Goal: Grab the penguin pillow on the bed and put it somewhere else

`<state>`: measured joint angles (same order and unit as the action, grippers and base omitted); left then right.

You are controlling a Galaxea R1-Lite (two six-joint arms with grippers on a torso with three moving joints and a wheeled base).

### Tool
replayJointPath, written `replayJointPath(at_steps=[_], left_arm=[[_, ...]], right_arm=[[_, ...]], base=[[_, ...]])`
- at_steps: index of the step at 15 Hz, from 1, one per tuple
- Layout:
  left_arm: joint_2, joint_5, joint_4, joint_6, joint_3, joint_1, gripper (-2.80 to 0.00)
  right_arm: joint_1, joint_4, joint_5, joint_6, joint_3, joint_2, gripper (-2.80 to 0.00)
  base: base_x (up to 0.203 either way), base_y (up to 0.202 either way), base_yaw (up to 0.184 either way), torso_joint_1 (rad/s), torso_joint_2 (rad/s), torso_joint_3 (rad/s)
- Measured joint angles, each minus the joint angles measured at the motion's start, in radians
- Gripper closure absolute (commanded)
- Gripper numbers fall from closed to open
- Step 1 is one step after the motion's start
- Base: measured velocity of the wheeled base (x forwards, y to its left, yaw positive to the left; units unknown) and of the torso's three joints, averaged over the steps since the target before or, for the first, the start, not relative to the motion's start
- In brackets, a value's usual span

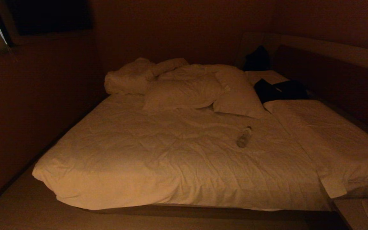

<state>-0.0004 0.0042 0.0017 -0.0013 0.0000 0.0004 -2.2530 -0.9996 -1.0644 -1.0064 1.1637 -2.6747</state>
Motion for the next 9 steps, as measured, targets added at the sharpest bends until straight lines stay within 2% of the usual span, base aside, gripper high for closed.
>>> replayJointPath(at_steps=[5, 9], left_arm=[[0.0, 0.0, 0.0, 0.0, 0.0, 0.0, 0.0], [0.0, 0.0, 0.0, 0.0, 0.0, 0.0, 0.0]], right_arm=[[0.011, -0.002, -0.001, 0.005, -0.003, 0.038, -2.8], [0.102, -0.024, 0.015, 0.054, -0.011, 0.134, -2.8]], base=[[0.0, 0.0, 0.0, 0.0, 0.0, 0.0], [0.0, 0.0, 0.0, 0.0, 0.0, 0.0]])
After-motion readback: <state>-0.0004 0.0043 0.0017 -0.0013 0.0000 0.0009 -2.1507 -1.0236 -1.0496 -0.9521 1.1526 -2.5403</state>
